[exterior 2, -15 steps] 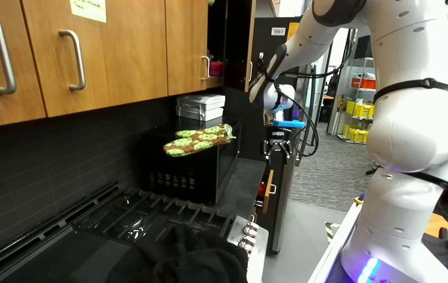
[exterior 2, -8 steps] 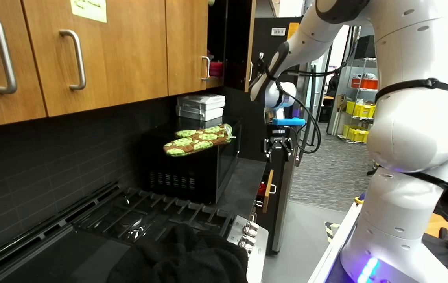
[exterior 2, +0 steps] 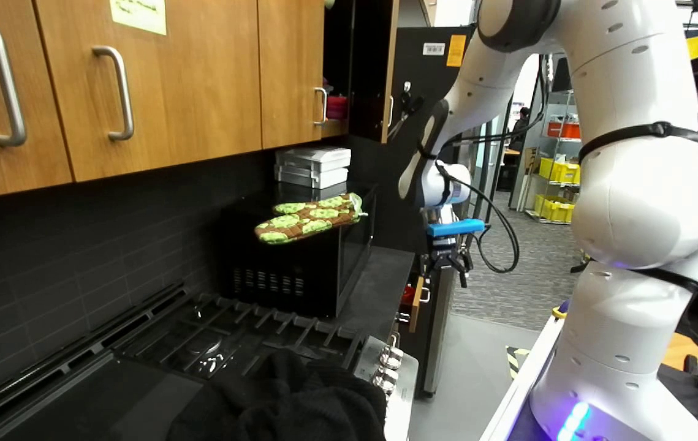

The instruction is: Pull the top drawer to open it

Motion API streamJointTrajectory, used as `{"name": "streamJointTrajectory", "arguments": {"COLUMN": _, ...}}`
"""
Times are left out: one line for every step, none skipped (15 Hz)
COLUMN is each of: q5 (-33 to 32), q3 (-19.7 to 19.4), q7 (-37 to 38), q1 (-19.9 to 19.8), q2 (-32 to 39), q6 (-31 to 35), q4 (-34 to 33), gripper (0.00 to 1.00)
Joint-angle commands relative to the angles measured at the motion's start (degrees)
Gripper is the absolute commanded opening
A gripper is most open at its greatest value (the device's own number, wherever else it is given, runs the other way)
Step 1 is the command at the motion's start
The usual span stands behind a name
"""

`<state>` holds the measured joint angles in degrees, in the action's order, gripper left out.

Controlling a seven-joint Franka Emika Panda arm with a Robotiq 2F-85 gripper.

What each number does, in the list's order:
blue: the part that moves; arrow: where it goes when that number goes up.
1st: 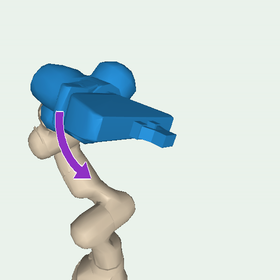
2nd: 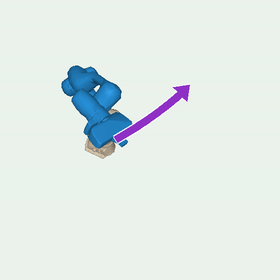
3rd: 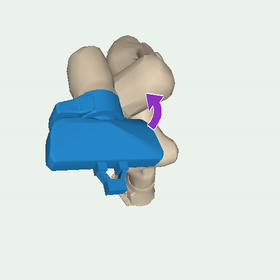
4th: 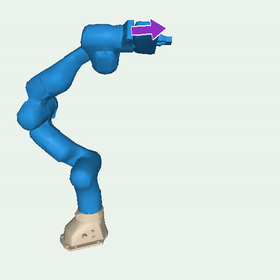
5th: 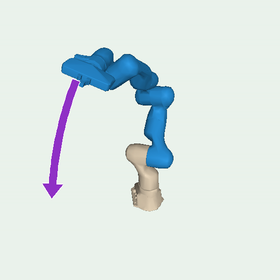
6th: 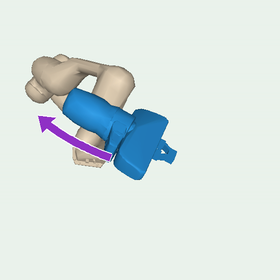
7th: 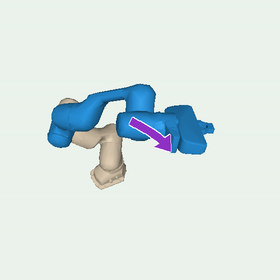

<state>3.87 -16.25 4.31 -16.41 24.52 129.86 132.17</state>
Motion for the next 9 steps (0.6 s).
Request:
{"name": "streamJointTrajectory", "arguments": {"q5": 1.91, "q3": 0.23, "q7": 1.73, "q1": -1.62, "q2": 8.08, "q6": 7.06, "q4": -1.59, "gripper": 1.0}}
{"name": "streamJointTrajectory", "arguments": {"q5": 3.54, "q3": 1.23, "q7": -0.04, "q1": -2.99, "q2": 10.68, "q6": 9.51, "q4": -2.54, "gripper": 1.0}}
{"name": "streamJointTrajectory", "arguments": {"q5": 4.74, "q3": 1.99, "q7": -1.28, "q1": -4.25, "q2": 13.02, "q6": 11.86, "q4": -3.51, "gripper": 1.0}}
{"name": "streamJointTrajectory", "arguments": {"q5": 7.07, "q3": 3.74, "q7": -3.74, "q1": -6.68, "q2": 15.51, "q6": 12.76, "q4": -5.37, "gripper": 1.0}}
{"name": "streamJointTrajectory", "arguments": {"q5": 8.74, "q3": 5.05, "q7": -5.43, "q1": -8.7, "q2": 17.77, "q6": 13.33, "q4": -6.99, "gripper": 1.0}}
{"name": "streamJointTrajectory", "arguments": {"q5": 11.47, "q3": 7.16, "q7": -7.91, "q1": -11.83, "q2": 19.9, "q6": 12.38, "q4": -9.26, "gripper": 1.0}}
{"name": "streamJointTrajectory", "arguments": {"q5": 14.49, "q3": 9.34, "q7": -10.42, "q1": -15.19, "q2": 21.75, "q6": 10.61, "q4": -11.58, "gripper": 1.0}}
{"name": "streamJointTrajectory", "arguments": {"q5": 16.97, "q3": 10.72, "q7": -12.03, "q1": -17.65, "q2": 23.65, "q6": 9.09, "q4": -13.9, "gripper": 1.0}}
{"name": "streamJointTrajectory", "arguments": {"q5": 19.08, "q3": 11.53, "q7": -12.93, "q1": -19.67, "q2": 25.53, "q6": 7.28, "q4": -16.34, "gripper": 1.0}}
